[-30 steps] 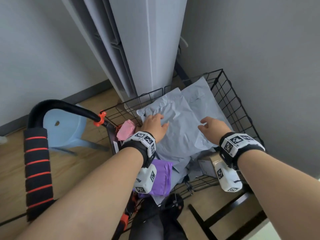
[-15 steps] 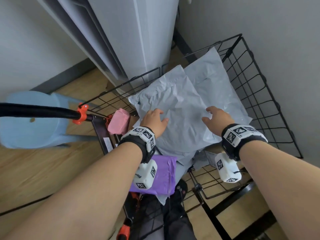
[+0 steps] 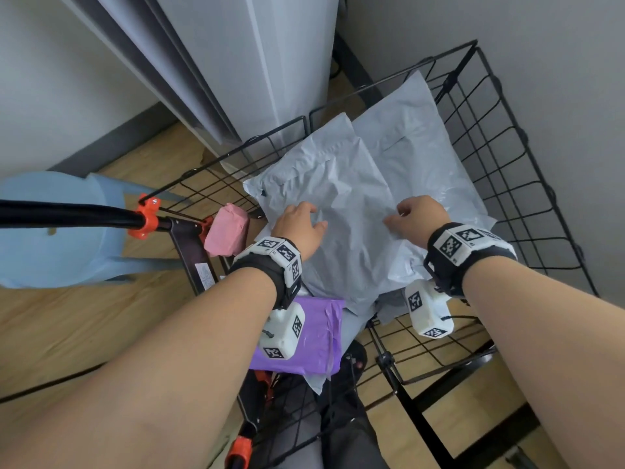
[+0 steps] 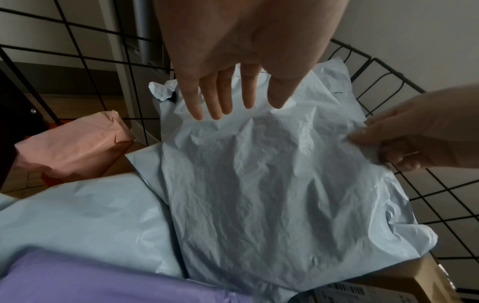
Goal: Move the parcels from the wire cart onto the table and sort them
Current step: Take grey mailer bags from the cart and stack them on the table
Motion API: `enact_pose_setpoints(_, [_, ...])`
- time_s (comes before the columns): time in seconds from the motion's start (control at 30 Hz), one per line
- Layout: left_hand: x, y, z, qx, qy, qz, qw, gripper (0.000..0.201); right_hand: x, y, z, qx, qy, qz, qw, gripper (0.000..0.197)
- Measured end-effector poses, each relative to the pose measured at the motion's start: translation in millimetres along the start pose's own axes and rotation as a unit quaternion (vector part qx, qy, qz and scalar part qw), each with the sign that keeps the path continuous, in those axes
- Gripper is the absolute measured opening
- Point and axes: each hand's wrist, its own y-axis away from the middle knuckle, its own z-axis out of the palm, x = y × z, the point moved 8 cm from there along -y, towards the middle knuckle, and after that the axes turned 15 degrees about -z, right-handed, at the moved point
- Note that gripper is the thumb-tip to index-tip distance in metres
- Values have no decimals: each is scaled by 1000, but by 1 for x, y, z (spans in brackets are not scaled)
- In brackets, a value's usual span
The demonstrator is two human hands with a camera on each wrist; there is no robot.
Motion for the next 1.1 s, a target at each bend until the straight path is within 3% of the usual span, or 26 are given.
enact_pose_setpoints(0.07, [7, 6, -4, 2, 6, 6, 1000, 45, -8, 7, -5, 2, -4, -17, 1000, 26])
enact_pose_setpoints(0.37, [53, 62, -35, 13, 15, 70, 997, 44, -39, 60, -63, -2, -48, -45, 998, 14])
enact_pose_setpoints(0.63, [109, 148, -72, 14, 31, 133, 991, 45, -66, 141, -152, 142, -71, -91, 983, 10])
enact_pose_setpoints(0.77, [140, 202, -78, -52, 152, 135, 978, 61, -85, 187, -187, 201, -87, -137, 966, 12])
enact_pose_setpoints(0.87, [161, 249, -74, -150, 300, 117, 935, 74, -97, 227, -198, 212, -112, -183, 953, 13])
enact_pose_setpoints(0.93, [173, 279, -71, -163, 334, 122, 920, 79, -102, 253, -196, 209, -113, -208, 949, 8])
enact_pose_setpoints(1.03, [180, 311, -63, -146, 359, 127, 913, 65, -100, 287, -189, 210, -124, -228, 943, 4])
enact_pose_setpoints(1.1, [179, 325, -60, -124, 381, 124, 908, 50, -96, 312, -190, 217, -131, -249, 935, 11])
